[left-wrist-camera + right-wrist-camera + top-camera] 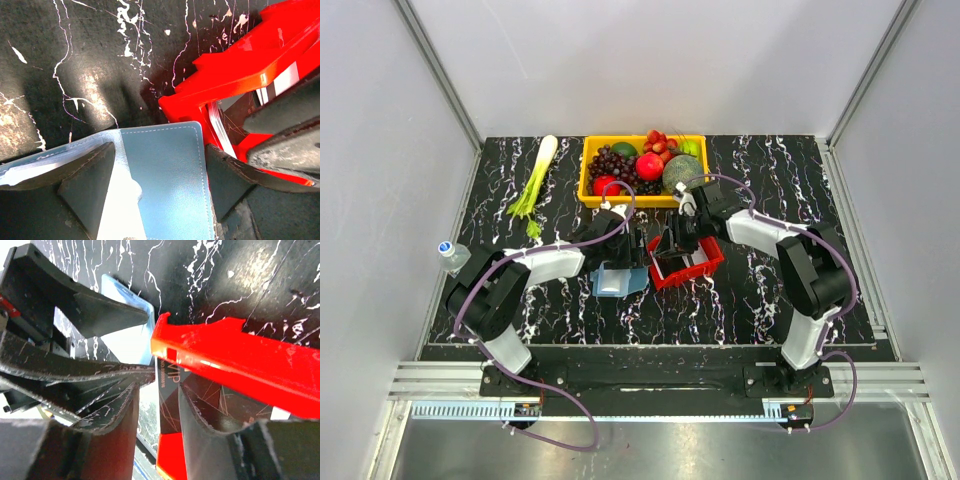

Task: Put the credit cards into the card holder
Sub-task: Pick up the credit card from the storage box.

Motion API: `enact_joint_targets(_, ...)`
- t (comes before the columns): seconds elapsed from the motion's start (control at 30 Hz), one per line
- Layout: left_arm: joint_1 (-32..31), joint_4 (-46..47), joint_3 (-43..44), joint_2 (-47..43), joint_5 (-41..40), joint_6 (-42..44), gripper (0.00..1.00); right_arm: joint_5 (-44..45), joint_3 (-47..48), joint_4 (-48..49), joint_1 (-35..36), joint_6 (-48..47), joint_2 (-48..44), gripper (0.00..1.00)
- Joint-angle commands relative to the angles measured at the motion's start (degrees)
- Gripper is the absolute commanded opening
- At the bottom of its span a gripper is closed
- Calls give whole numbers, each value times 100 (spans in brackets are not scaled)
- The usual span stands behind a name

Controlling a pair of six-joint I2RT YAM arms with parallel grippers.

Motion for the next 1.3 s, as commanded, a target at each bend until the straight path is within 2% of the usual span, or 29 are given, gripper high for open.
enact_joint_targets(0.0, -11, 183, 163, 74, 21, -50, 76, 121, 373, 36, -15, -58, 209, 44)
enact_joint_targets(0.27, -11, 192, 146, 65, 29, -42, 76, 208, 374, -184, 29, -181, 395, 50)
enact_joint_targets(0.43, -2, 218, 172, 100, 56, -50, 76, 244, 321, -280, 90, -260, 447, 50)
enact_joint_targets(0.87, -2, 236, 163, 118, 91, -68, 76, 94, 286, -210, 169, -216, 447, 28)
enact_joint_targets(1.0, -2, 227, 163, 109, 91, -68, 76, 121, 269, -219, 169, -216, 421, 18)
enact_joint_targets(1.27, -2, 227, 154, 91, 91, -50, 76, 191, 260, -210, 152, -233, 237, 10)
